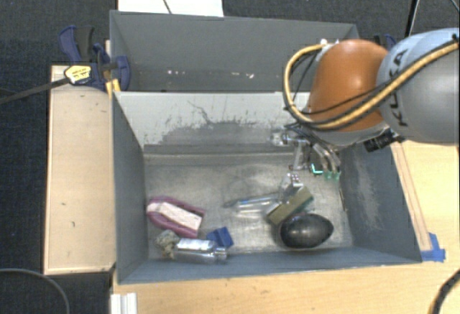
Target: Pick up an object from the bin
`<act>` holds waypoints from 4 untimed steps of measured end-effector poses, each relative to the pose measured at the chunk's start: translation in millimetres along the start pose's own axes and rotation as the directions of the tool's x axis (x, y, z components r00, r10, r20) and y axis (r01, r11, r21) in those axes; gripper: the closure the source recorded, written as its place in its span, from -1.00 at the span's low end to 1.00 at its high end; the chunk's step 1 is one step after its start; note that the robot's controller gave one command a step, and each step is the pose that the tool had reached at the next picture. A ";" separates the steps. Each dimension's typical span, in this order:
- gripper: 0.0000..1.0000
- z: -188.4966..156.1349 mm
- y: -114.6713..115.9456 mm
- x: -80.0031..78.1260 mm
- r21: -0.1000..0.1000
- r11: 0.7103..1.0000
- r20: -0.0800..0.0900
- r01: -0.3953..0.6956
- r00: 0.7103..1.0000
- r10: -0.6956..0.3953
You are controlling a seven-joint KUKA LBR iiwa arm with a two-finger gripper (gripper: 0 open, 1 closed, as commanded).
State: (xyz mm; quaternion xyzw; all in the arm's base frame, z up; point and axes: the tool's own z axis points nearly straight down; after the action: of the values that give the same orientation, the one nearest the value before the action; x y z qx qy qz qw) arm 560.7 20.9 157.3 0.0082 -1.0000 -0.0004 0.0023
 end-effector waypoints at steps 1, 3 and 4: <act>-1.00 90.0 20.6 35.8 0.000 0.999 0.002 0.049 0.999 -0.049; -1.00 55.8 20.0 45.5 -0.002 0.974 0.009 -0.228 0.974 0.228; -1.00 87.0 10.3 52.4 -0.002 0.944 0.005 -0.331 0.944 0.331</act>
Offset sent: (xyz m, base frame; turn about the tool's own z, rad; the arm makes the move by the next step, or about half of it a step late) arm -0.0355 0.0193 -0.0873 -0.0311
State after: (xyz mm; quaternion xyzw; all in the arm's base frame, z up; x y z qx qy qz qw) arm 507.8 30.4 70.6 -0.1597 -0.9872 -0.0005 -0.0002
